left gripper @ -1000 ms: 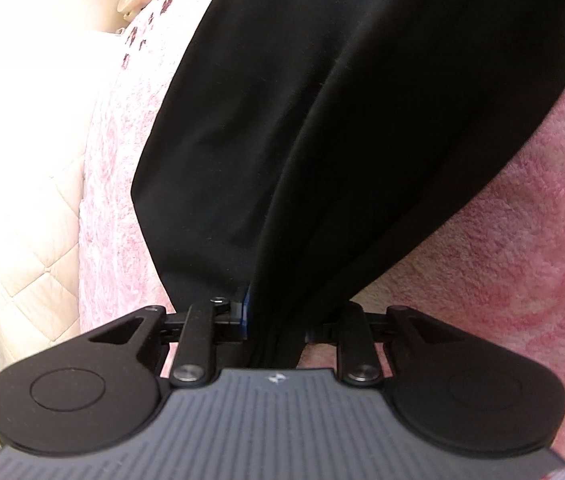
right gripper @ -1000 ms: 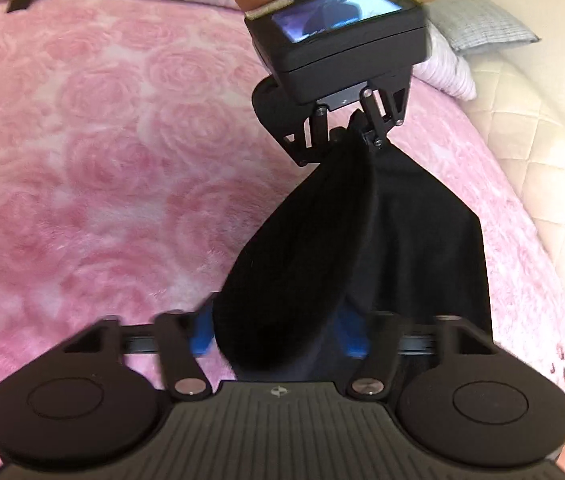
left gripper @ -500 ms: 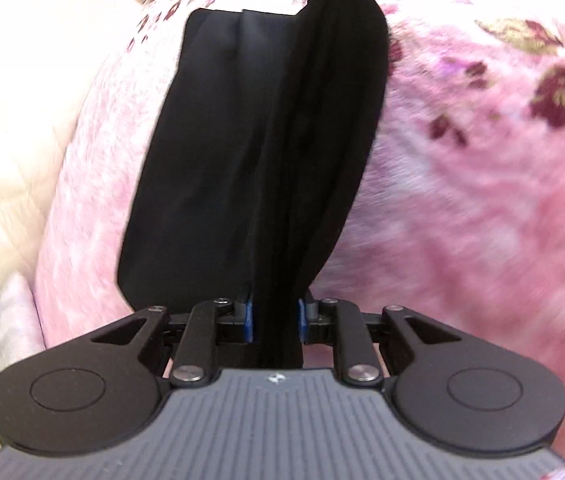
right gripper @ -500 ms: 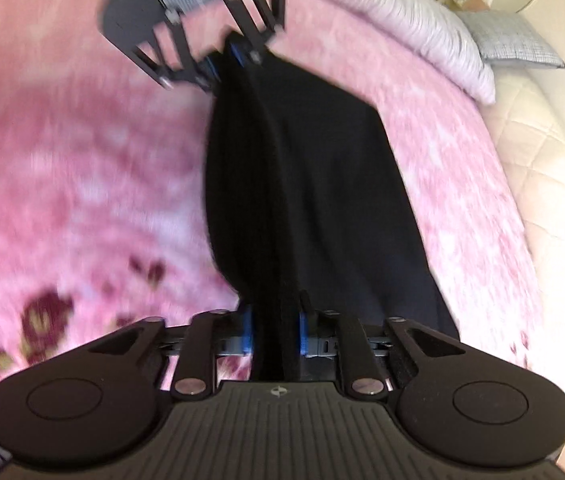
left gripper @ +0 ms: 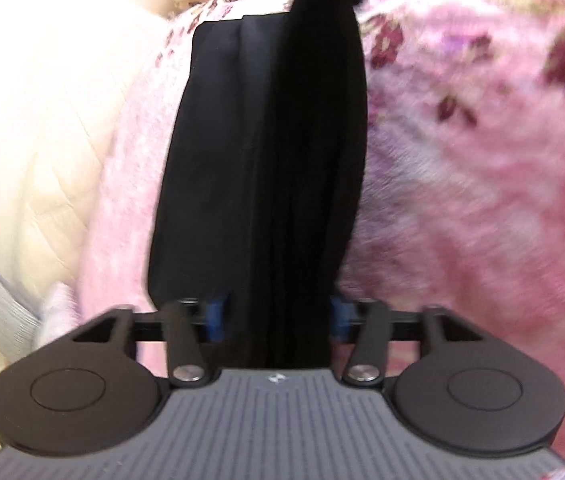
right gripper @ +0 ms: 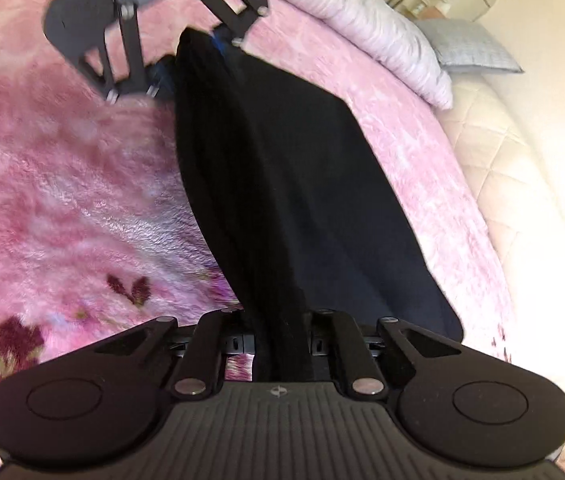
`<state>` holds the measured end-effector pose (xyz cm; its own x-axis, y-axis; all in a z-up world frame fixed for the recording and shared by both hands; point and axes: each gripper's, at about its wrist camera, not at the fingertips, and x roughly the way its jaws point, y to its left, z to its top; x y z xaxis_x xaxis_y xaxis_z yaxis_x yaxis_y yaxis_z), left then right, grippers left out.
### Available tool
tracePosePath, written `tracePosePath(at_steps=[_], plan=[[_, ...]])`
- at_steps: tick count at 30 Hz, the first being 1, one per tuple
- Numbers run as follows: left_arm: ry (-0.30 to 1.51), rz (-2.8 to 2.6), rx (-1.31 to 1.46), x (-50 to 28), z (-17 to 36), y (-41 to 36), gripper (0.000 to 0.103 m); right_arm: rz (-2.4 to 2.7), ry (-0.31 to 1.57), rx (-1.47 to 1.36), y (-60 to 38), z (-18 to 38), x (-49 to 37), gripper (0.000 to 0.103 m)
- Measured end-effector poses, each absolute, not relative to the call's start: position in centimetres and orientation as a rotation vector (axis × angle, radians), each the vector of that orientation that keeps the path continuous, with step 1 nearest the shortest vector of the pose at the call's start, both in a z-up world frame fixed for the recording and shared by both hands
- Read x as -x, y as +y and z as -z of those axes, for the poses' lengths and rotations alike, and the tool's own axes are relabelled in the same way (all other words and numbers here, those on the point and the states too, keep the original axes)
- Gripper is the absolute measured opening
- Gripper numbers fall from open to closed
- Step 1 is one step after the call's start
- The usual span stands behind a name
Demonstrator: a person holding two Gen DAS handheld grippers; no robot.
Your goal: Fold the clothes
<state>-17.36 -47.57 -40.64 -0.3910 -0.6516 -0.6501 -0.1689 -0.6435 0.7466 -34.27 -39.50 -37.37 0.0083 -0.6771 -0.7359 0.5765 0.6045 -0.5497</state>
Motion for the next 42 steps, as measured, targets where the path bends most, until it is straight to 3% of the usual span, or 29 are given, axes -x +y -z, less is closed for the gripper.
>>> tracePosePath(at_steps=[3,4,6,9,19,25,32,42], plan=[[-1.161,2.054,-1.532,17.8,41.7,-48.9,0.058,0.963,1.225,0.111,-40.0,36.0,34.6,0.010],[-1.158,2.050,-1.545,17.8,41.7,-49.3,0.053,0.957,1.228,0.115,-40.0,35.7,34.7,0.010],[-1.141,2.053,-1.573,17.9,41.5,-49.9,0.031,0.939,1.235,0.124,-40.0,35.2,34.9,0.010],[-1.118,2.061,-1.579,17.6,39.3,-49.6,0.021,0.912,1.239,0.143,-40.2,33.8,35.2,0.009],[-1.020,2.115,-1.602,18.0,28.0,-48.5,0.020,0.799,1.231,0.171,-40.3,23.5,37.8,0.008],[-0.960,2.084,-1.618,23.8,22.8,-52.7,0.020,0.760,1.216,0.158,-44.2,18.7,42.1,0.008],[-0.951,2.016,-1.562,35.4,18.5,-62.1,0.020,0.790,1.172,0.253,-52.9,15.6,51.7,0.008],[-0.763,1.847,-1.448,55.2,18.6,-82.2,0.020,0.824,1.136,0.513,-77.9,17.4,70.7,0.008]])
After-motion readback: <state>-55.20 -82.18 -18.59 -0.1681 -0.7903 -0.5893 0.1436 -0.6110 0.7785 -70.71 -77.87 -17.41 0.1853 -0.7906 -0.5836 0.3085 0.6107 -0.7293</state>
